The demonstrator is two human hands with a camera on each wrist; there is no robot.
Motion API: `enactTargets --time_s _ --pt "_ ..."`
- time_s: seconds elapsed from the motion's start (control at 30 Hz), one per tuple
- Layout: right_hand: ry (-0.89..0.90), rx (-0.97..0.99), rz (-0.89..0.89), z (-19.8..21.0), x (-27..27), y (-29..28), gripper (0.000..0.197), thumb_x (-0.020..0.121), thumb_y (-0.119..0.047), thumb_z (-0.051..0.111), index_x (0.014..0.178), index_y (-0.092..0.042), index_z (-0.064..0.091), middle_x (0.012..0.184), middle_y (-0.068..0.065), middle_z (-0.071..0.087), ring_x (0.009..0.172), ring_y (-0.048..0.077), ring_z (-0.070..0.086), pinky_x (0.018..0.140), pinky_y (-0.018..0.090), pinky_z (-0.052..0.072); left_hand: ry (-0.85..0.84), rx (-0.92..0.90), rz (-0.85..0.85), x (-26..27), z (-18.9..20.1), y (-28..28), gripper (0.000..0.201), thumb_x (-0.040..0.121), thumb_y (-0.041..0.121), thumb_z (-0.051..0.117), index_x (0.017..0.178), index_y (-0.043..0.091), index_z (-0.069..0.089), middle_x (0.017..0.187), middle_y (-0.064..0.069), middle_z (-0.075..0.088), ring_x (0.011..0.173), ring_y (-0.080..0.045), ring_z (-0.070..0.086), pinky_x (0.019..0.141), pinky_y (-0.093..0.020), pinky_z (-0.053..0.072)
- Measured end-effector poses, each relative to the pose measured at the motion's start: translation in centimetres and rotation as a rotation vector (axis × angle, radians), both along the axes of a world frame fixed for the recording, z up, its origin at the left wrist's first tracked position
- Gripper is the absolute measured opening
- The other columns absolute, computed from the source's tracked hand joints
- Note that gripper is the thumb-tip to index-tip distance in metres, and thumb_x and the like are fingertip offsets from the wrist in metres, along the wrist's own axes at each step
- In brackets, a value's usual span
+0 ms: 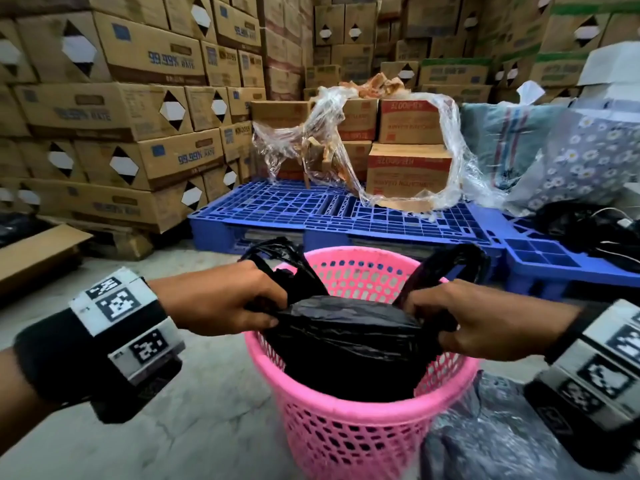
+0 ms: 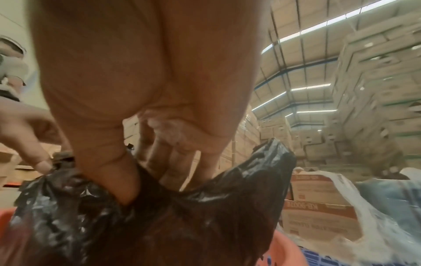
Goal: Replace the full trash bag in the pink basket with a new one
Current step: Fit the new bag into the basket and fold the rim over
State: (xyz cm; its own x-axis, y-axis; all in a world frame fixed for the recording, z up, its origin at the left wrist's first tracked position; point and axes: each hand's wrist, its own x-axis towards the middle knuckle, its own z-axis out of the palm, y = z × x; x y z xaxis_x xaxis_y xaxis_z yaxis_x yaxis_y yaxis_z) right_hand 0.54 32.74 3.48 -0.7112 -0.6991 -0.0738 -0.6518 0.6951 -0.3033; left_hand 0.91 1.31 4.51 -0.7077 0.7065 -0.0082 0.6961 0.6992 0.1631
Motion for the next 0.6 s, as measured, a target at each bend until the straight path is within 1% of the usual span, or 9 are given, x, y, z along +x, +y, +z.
enactTargets --time_s 0.07,0.1,0.2,0.27,0.3,0.37,0.43,0.5,0.6 --pt "-0.015 0.035 0.047 0.2 1.2 0.6 0.021 0.068 -0.003 0.054 0.075 -0.022 0.057 0.072 -0.005 0.060 0.065 0.008 0.052 0.062 0.028 0.045 -0.016 0.004 -0.013 1.3 -0.4 -0.8 0.005 0.086 0.024 0.059 0.082 0.021 0.062 0.075 0.005 0.065 0.065 0.004 0.051 0.061 -0.014 0.042" --pt "-0.028 0.055 0.067 0.1 1.9 1.0 0.020 0.068 -0.005 0.054 0.075 -0.023 0.059 0.072 -0.007 0.062 0.066 0.007 0.054 0.063 0.026 0.047 -0.027 0.012 -0.034 2.1 -0.6 -1.2 0.007 0.087 0.025 0.058 0.083 0.021 0.062 0.075 0.005 0.065 0.064 0.004 0.050 0.061 -0.013 0.040" --pt "-0.052 0.082 0.114 -0.8 3.8 2.1 0.023 0.070 -0.012 0.055 0.082 -0.029 0.065 0.077 -0.010 0.069 0.069 0.002 0.060 0.064 0.019 0.050 -0.105 0.043 -0.086 4.8 -2.0 -1.9 0.012 0.090 0.027 0.055 0.090 0.020 0.065 0.079 0.005 0.065 0.070 -0.003 0.055 0.064 -0.015 0.044" --pt "-0.055 0.052 0.127 -1.9 4.6 2.6 0.023 0.070 -0.014 0.058 0.083 -0.032 0.065 0.079 -0.014 0.069 0.069 -0.004 0.061 0.062 0.012 0.048 -0.168 0.086 -0.084 6.0 -3.4 -2.1 0.012 0.091 0.027 0.055 0.091 0.021 0.065 0.083 0.006 0.065 0.075 -0.007 0.058 0.067 -0.018 0.047" --pt "-0.054 0.043 0.135 -2.4 4.9 2.8 0.023 0.070 -0.014 0.059 0.082 -0.032 0.066 0.080 -0.015 0.069 0.069 -0.006 0.061 0.061 0.010 0.047 -0.183 0.094 -0.086 6.4 -4.2 -2.2 0.012 0.091 0.027 0.055 0.090 0.021 0.066 0.085 0.007 0.065 0.077 -0.007 0.059 0.068 -0.018 0.047" --pt "-0.069 0.037 0.150 -3.4 5.1 3.0 0.018 0.073 -0.015 0.061 0.082 -0.030 0.067 0.080 -0.015 0.069 0.070 -0.005 0.061 0.062 0.013 0.047 -0.159 0.087 -0.104 6.7 -6.1 -2.1 0.015 0.091 0.028 0.055 0.087 0.019 0.066 0.087 0.006 0.065 0.080 -0.008 0.058 0.069 -0.012 0.043" --pt "-0.072 0.034 0.146 -4.1 5.0 3.3 0.014 0.076 -0.017 0.062 0.082 -0.029 0.067 0.081 -0.015 0.070 0.072 -0.002 0.062 0.065 0.020 0.050 -0.116 0.095 -0.095 6.7 -7.6 -2.2 0.016 0.091 0.030 0.054 0.087 0.021 0.067 0.090 0.006 0.067 0.083 -0.008 0.058 0.071 -0.006 0.036" --pt "-0.023 0.036 0.117 -4.7 4.8 4.0 0.012 0.075 -0.020 0.062 0.082 -0.030 0.065 0.080 -0.015 0.070 0.073 0.001 0.063 0.066 0.025 0.051 -0.097 0.125 -0.071 6.6 -8.4 -2.3 0.017 0.090 0.031 0.054 0.091 0.023 0.068 0.093 0.008 0.069 0.086 -0.006 0.060 0.073 -0.007 0.039" --pt "0.024 0.027 0.038 -5.5 4.2 5.4 0.008 0.075 -0.025 0.062 0.080 -0.031 0.064 0.078 -0.018 0.069 0.071 -0.003 0.061 0.065 0.022 0.050 -0.147 0.210 -0.016 6.2 -9.0 -2.8 0.020 0.089 0.033 0.054 0.094 0.023 0.070 0.096 0.009 0.070 0.088 -0.002 0.063 0.075 -0.009 0.043"
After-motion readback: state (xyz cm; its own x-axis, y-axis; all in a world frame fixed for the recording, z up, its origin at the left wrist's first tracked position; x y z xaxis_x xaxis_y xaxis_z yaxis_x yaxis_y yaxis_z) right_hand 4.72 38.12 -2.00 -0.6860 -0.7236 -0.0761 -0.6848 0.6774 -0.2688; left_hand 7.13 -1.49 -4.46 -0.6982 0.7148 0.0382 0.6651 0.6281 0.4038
